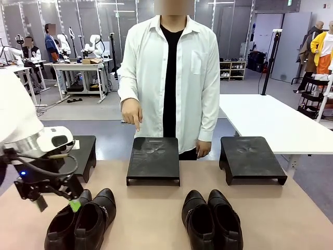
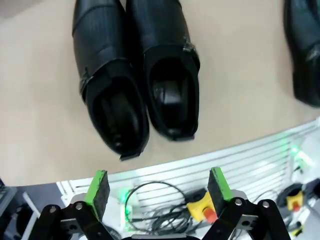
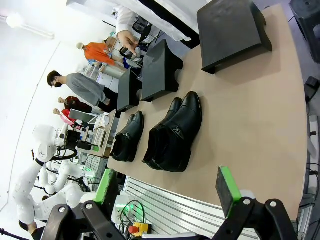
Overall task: Place the shoes on the stand as instructed by the person.
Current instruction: Pick up one pair of Shoes and place it on the Shoes Stand indicated by the person.
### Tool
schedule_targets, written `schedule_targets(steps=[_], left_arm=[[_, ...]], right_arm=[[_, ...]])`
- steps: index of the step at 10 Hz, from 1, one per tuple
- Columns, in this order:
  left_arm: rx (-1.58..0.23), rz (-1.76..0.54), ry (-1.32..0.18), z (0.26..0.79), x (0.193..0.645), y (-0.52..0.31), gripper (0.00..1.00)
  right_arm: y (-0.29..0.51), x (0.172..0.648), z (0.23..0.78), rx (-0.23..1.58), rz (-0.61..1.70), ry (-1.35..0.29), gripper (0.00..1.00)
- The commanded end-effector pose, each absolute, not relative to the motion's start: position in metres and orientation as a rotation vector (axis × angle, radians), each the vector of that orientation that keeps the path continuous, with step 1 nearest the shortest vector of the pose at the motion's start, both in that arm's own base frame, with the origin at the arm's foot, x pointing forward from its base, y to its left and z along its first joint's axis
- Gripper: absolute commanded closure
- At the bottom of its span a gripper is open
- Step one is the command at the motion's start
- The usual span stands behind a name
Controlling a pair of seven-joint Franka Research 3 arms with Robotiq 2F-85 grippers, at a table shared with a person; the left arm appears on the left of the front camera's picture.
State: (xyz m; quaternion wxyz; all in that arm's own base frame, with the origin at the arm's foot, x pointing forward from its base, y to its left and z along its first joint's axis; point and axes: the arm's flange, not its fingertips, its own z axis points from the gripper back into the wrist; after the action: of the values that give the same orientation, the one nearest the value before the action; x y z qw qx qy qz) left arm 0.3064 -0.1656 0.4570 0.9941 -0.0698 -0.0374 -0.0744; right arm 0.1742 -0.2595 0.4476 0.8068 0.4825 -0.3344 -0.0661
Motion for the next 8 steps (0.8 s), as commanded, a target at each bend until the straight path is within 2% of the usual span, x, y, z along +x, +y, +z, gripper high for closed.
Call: schedule_targets(steps=[1, 8], left_arm=[[-0.131, -0.049, -0.123, 0.407, 0.283, -0.165, 0.00], [-0.080, 0.056, -0.150, 0.348, 0.292, -0.161, 0.00]], right_arm=[[-0.261, 0.173, 0.449, 1.035, -0.125, -0.733, 0.00], [-0.261, 0.173, 0.449, 1.035, -0.125, -0.733, 0.00]])
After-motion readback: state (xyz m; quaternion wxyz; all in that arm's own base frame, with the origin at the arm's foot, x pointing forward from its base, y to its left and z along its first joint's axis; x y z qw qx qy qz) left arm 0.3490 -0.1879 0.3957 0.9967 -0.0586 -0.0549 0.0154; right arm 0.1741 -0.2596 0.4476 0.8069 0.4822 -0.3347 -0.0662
